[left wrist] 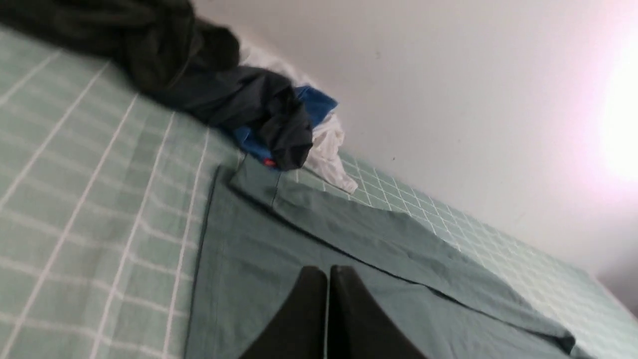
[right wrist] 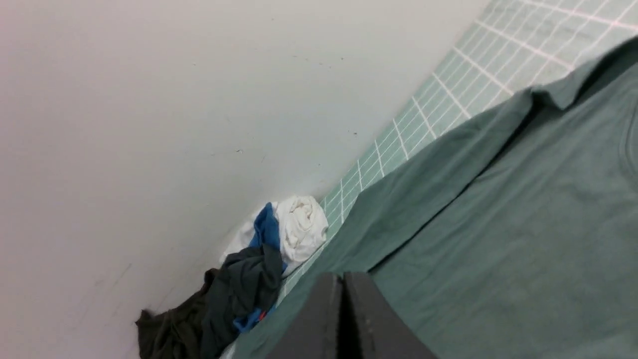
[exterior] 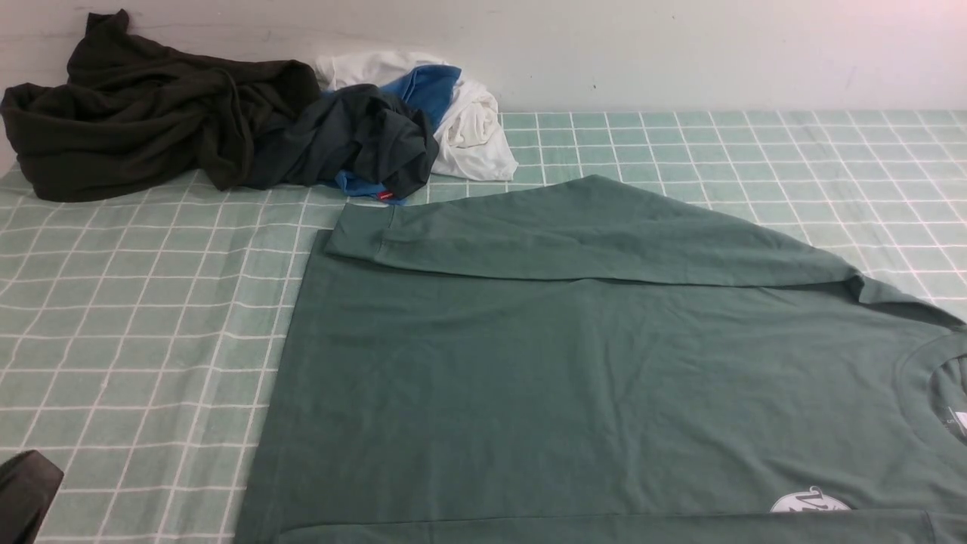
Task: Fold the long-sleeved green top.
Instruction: Use the left arm to clamp the cuff closest to it
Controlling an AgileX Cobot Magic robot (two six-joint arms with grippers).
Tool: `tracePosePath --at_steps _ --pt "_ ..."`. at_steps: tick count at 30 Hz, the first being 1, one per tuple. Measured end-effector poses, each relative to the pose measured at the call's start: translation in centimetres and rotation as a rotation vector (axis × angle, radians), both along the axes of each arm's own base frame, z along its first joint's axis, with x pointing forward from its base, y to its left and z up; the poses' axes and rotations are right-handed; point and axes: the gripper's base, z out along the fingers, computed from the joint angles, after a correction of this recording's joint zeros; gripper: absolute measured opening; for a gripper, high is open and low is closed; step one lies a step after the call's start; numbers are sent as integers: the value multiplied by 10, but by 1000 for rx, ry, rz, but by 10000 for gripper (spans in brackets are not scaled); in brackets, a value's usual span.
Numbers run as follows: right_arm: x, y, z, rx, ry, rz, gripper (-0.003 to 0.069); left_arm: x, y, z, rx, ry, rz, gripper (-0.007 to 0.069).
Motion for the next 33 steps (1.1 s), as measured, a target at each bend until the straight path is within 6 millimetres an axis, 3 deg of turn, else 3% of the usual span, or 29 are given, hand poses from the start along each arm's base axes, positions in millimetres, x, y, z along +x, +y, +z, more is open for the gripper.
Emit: tracePosePath --at_steps 3,7,11,12,13,16,20,24,33 --pt "-1 3 21 -200 -23 35 -14 5 -2 26 194 105 -53 -3" --pt "12 6 79 -541 6 99 -14 32 4 64 463 382 -110 -3" --pt "43 10 134 -777 130 250 -14 61 15 87 657 689 -165 -3" --pt "43 10 134 -784 131 251 -14 63 16 89 664 692 -164 -3" --pt "58 14 147 -837 218 362 -14 78 16 94 727 803 -214 -3" --pt "76 26 149 -881 363 578 -14 99 3 92 807 866 -328 -3" --pt "83 43 129 -922 598 860 -14 116 -26 77 882 918 -510 3" --pt "85 54 114 -981 713 978 -14 130 -52 56 923 996 -647 50" --pt "84 57 112 -1034 728 995 -14 173 -90 -6 1005 1119 -806 342"
